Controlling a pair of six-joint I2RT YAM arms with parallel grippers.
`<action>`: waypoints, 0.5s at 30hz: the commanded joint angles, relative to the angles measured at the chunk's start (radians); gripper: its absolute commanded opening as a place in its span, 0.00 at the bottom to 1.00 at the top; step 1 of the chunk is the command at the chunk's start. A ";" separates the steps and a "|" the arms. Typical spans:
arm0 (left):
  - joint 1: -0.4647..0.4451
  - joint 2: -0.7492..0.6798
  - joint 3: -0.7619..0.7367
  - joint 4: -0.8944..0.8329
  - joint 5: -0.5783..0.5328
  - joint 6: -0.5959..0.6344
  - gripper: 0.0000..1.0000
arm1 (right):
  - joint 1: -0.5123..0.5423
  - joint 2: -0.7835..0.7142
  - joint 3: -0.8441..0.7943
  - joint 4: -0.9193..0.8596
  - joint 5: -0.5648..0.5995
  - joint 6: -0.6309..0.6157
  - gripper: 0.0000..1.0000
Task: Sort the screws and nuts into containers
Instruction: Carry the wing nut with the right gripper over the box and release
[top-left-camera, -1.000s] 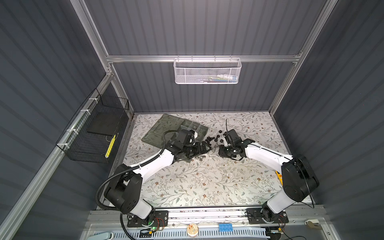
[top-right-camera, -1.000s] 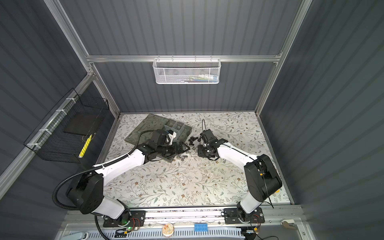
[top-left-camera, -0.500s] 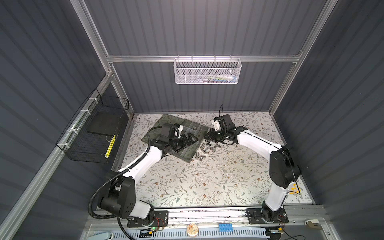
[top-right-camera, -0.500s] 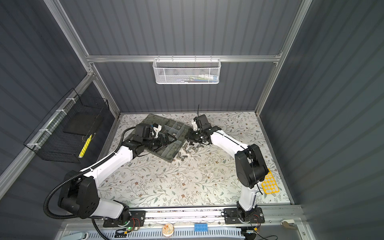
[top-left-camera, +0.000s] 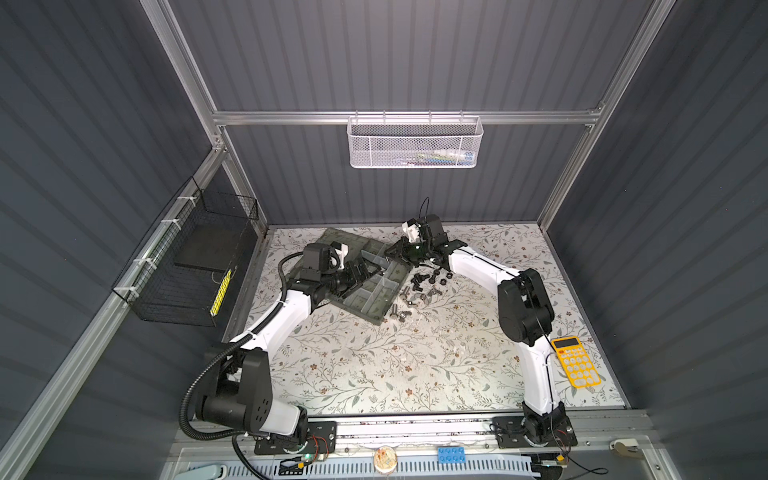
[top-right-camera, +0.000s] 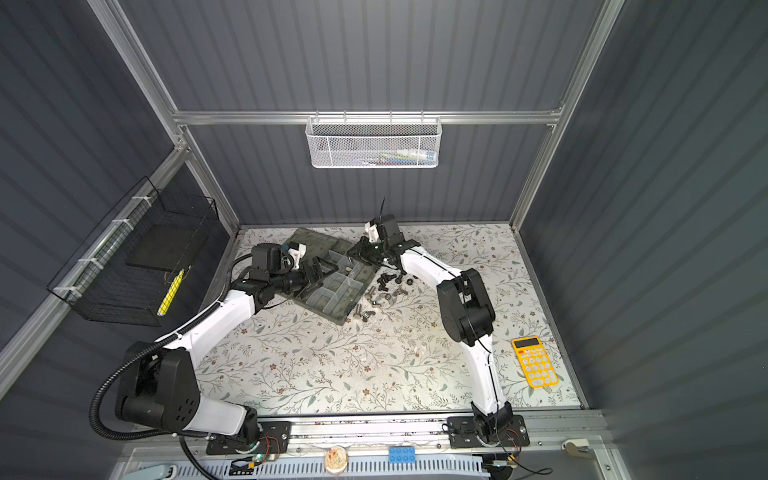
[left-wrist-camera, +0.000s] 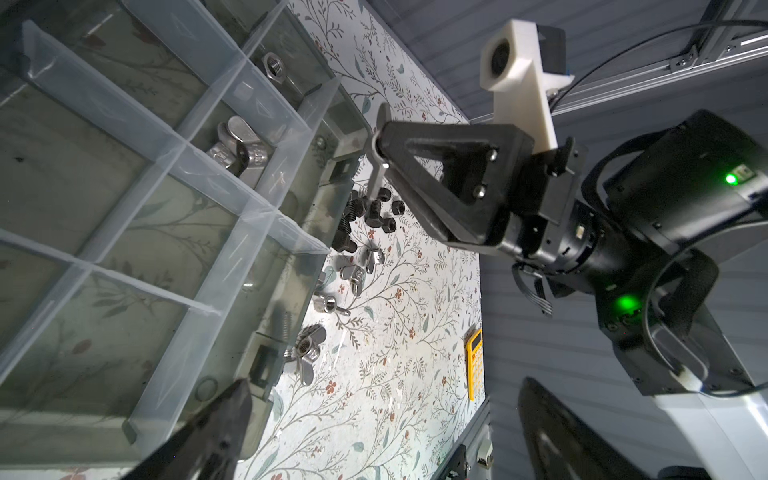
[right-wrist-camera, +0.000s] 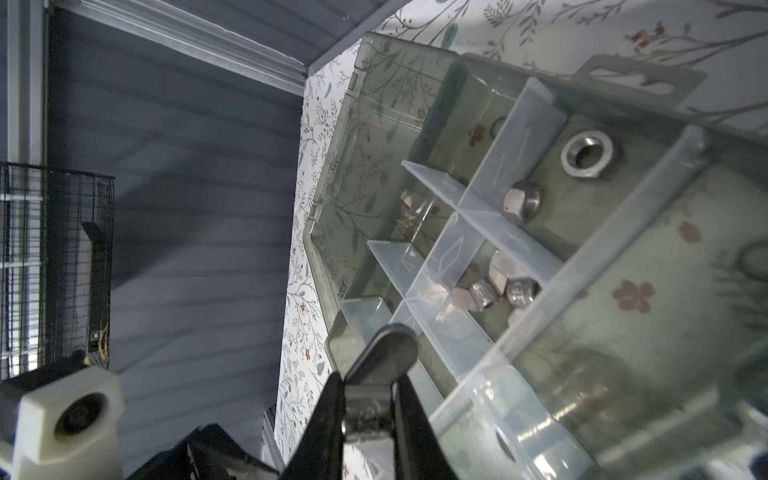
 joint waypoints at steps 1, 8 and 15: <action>0.012 0.000 -0.028 0.004 0.028 0.001 1.00 | 0.012 0.042 0.078 0.009 -0.031 0.029 0.13; 0.026 0.012 -0.052 0.020 0.041 0.003 1.00 | 0.016 0.142 0.161 -0.016 -0.038 0.043 0.13; 0.035 0.019 -0.067 0.021 0.051 0.009 1.00 | 0.025 0.199 0.180 -0.025 -0.038 0.053 0.14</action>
